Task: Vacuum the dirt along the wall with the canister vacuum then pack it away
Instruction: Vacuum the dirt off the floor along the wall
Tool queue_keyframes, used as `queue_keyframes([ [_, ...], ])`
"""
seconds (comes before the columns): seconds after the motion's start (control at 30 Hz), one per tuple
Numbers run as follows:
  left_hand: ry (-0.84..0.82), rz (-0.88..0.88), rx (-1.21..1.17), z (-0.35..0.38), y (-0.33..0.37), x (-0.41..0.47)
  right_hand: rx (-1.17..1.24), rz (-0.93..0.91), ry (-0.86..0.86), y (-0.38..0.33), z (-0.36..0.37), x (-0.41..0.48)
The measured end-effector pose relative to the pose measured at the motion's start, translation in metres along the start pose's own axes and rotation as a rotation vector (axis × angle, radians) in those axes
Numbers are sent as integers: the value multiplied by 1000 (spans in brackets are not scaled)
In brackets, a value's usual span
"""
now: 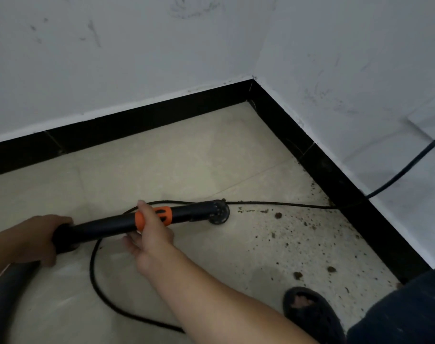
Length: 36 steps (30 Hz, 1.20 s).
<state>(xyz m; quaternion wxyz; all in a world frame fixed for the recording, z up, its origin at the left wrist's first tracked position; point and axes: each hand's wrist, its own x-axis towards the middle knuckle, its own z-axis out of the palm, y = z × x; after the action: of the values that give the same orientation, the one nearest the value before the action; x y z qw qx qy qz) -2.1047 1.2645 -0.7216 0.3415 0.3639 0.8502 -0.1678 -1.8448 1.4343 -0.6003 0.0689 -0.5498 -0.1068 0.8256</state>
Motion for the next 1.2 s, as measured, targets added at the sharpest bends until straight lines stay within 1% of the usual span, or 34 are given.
queue_keyframes([
  [0.03, 0, 22, -4, -20, 32, -22, -6, -22, 16, -6, -4, -1],
  [0.07, -21, 67, 56, -51, 77, -53, -9, -41, 31, -13, -9, -2],
  [0.1, -75, 78, 24, -62, 103, -68, -7, -57, 45, -20, -15, -3],
  [0.13, -77, 64, 48, -74, 122, -75, -3, -72, 57, -27, -21, -3],
  [0.2, -82, 77, 35, -82, 147, -73, 4, -100, 85, -40, -34, -5],
  [0.27, -64, 130, 47, -87, 164, -70, 18, -129, 121, -51, -45, -6],
  [0.4, -59, 164, 38, -92, 177, -69, 36, -160, 153, -59, -52, -9],
  [0.47, -42, 117, -21, -90, 163, -69, 6, -163, 133, -55, -39, -11],
  [0.53, -37, 46, -93, -80, 132, -70, -39, -162, 102, -49, -19, -10],
  [0.57, -9, 16, -99, -67, 104, -60, -67, -156, 81, -46, -8, -9],
  [0.63, 3, -66, -116, 0, 5, 16, -125, -125, 51, -38, 11, -6],
  [0.7, 89, -37, -156, 56, -73, 77, -171, -84, 44, -31, 22, -3],
  [0.73, 71, -27, -175, 65, -84, 84, -190, -68, 45, -28, 24, -1],
  [0.8, 23, -85, -146, 43, -39, 41, -217, -58, 54, -26, 21, 3],
  [0.87, 2, -37, -140, -8, 33, -22, -222, -66, 65, -29, 13, 5],
  [0.93, -92, 7, -161, -45, 83, -56, -215, -83, 82, -37, 2, 6],
  [1.0, -160, 52, -132, -64, 107, -60, -189, -99, 99, -47, -9, 4],
  [1.2, -166, 156, -58, -92, 166, -49, -111, -155, 170, -79, -40, 4],
])
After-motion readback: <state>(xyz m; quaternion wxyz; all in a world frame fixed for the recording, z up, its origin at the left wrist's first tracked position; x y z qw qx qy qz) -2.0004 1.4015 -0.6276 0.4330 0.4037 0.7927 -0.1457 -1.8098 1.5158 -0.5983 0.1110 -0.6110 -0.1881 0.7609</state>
